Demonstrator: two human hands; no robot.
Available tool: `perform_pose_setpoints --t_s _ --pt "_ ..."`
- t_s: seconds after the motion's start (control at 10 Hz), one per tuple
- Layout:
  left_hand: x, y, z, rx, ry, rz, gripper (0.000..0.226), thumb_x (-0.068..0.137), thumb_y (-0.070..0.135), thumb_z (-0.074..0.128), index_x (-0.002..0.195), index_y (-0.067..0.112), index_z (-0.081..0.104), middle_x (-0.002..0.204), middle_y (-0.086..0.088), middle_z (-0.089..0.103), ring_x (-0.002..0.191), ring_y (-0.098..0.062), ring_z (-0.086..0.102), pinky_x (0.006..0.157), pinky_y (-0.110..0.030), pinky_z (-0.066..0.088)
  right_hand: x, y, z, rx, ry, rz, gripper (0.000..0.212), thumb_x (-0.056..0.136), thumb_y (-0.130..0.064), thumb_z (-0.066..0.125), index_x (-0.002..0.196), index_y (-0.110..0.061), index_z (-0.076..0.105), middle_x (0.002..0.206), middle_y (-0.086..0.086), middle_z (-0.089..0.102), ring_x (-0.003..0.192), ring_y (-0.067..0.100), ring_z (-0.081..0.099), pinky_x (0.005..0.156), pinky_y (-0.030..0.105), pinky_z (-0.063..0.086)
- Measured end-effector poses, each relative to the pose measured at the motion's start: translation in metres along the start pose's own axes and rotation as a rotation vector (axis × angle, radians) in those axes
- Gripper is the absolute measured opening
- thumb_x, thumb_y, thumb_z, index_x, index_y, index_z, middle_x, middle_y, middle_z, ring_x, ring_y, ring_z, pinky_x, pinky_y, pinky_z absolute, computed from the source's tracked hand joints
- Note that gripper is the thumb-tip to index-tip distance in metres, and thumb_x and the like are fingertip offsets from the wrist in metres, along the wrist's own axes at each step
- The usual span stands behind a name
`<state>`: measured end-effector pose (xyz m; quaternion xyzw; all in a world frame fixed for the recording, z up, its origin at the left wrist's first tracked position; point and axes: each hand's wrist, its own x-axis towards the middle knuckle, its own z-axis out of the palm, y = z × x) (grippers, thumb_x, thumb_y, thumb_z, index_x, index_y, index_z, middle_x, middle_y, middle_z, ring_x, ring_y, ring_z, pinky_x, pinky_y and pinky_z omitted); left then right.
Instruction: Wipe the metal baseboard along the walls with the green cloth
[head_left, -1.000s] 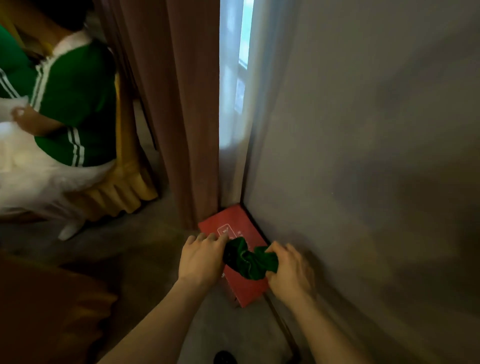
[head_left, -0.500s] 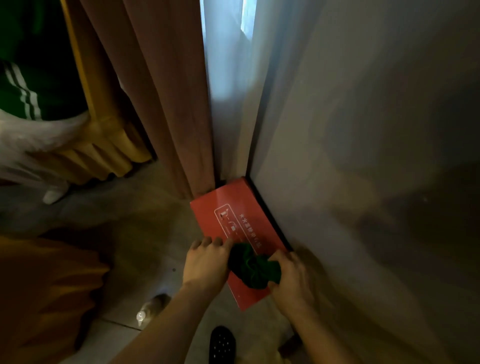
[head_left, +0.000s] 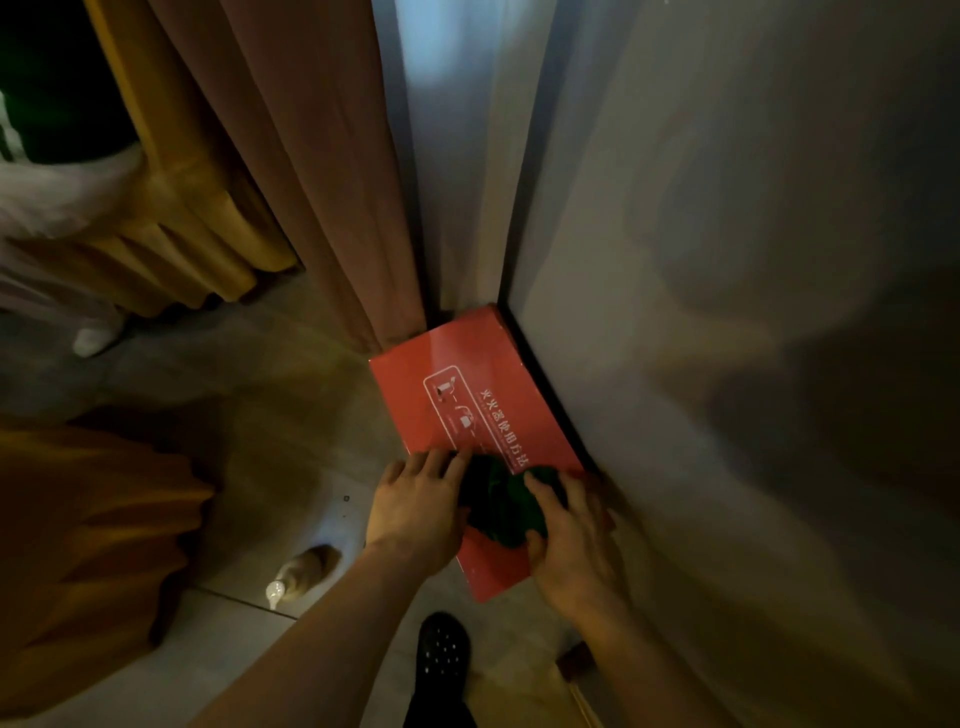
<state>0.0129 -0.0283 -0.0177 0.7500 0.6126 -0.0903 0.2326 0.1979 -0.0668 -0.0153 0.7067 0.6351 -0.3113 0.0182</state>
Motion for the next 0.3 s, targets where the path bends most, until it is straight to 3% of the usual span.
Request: perform_pose_setpoints --t_s 0.1,0.2,0.3 --pt "-0.0056 -0.0030 0.0059 0.040 -0.074 0.019 0.097 0.089 0.065 0.054 0.156 0.036 -0.008 0.166 -0.001 0.009 0.152 -0.027 0.007 0.122 -0.048 0.009 -0.0014 0.0042 0.0063 -0.071 -0.105 -0.001 0.086 0.089 -0.046 0.062 0.154 -0.043 0.005 0.165 0.002 -0.004 0.151 0.030 -0.001 0.117 0.048 0.030" --pt "-0.0100 -0.0044 0.0107 0.070 -0.137 0.012 0.108 0.082 0.078 0.051 0.151 0.041 -0.024 0.167 -0.001 -0.016 0.151 -0.029 -0.018 0.123 -0.054 -0.007 -0.0032 0.0098 0.0097 -0.201 -0.125 -0.023 0.096 0.083 -0.068 0.053 0.153 -0.042 -0.007 0.164 0.005 -0.017 0.150 0.034 -0.014 0.120 0.055 0.019" --pt "-0.0124 -0.0007 0.0088 0.094 -0.141 -0.002 0.112 0.077 0.085 0.047 0.150 0.040 -0.026 0.166 -0.001 -0.020 0.150 -0.030 -0.023 0.122 -0.055 -0.011 -0.0075 0.0102 0.0054 -0.259 -0.126 -0.012 0.102 0.078 -0.078 0.049 0.153 -0.040 -0.009 0.164 0.008 -0.019 0.150 0.037 -0.014 0.120 0.057 0.015"
